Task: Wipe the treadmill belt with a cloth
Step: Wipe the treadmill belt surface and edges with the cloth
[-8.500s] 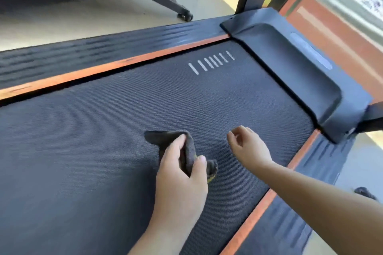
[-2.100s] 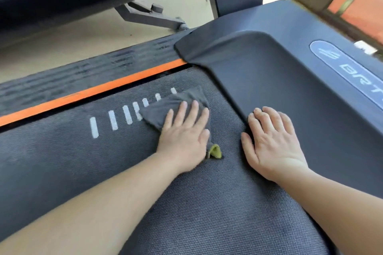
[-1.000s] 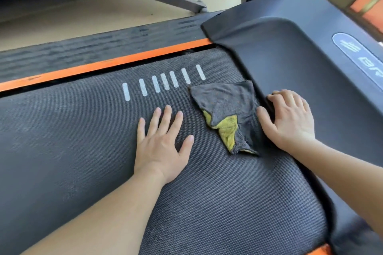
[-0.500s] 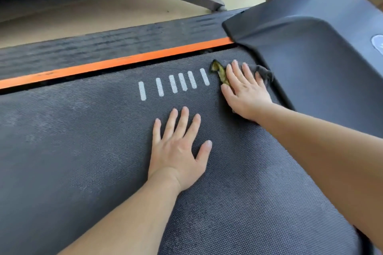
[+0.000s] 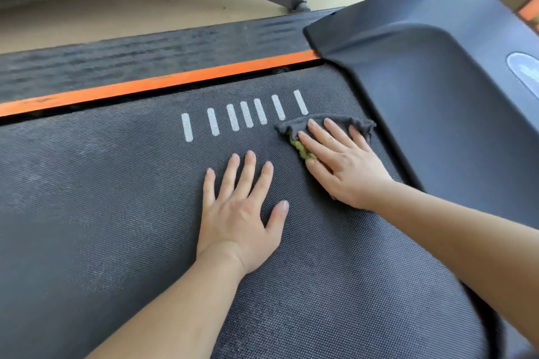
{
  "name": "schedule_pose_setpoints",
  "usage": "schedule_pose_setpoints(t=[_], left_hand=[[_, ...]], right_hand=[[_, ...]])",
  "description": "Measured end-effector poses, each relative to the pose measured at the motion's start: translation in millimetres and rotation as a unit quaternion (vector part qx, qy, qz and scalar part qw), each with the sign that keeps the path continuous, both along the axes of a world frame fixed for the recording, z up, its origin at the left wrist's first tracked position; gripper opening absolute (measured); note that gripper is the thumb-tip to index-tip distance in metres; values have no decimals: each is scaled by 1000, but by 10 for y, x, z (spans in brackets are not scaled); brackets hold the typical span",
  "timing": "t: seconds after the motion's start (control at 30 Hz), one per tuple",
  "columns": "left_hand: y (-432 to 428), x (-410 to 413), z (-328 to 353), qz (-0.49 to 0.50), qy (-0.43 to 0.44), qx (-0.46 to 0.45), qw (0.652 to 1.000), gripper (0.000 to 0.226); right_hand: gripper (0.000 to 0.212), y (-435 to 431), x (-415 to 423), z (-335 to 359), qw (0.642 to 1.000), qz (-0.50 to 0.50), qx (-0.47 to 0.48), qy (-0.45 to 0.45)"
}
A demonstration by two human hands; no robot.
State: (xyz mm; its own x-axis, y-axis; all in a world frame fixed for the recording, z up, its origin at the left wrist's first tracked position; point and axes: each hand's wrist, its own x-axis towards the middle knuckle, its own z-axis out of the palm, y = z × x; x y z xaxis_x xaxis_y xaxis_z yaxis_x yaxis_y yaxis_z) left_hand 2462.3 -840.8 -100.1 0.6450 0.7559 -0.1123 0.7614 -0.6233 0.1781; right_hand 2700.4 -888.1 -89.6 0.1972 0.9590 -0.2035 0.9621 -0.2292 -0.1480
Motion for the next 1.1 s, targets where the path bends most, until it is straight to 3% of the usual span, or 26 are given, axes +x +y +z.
schedule_pose_setpoints(t=[0.13,0.5,0.77,1.0,1.1], left_hand=[[6,5,14,-5,5,-8,1000,73],[18,-9,51,-18,31,-16,999,75],[-447,-296,78,-105,1,-18,994,68],[-413,-331,-38,-95,-32,-12,995,59],[-403,-324,-48,-92,-32,-8,995,57]], right_hand=[[56,340,-2,-54,993,-114,11,5],[63,-1277,-649,138,995,-85,-42,37],[54,-981,-605,56,975,-221,2,20],[61,-1459,-768,100,997,-60,-39,21],[55,-1314,-569,41,986,-169,-12,10]])
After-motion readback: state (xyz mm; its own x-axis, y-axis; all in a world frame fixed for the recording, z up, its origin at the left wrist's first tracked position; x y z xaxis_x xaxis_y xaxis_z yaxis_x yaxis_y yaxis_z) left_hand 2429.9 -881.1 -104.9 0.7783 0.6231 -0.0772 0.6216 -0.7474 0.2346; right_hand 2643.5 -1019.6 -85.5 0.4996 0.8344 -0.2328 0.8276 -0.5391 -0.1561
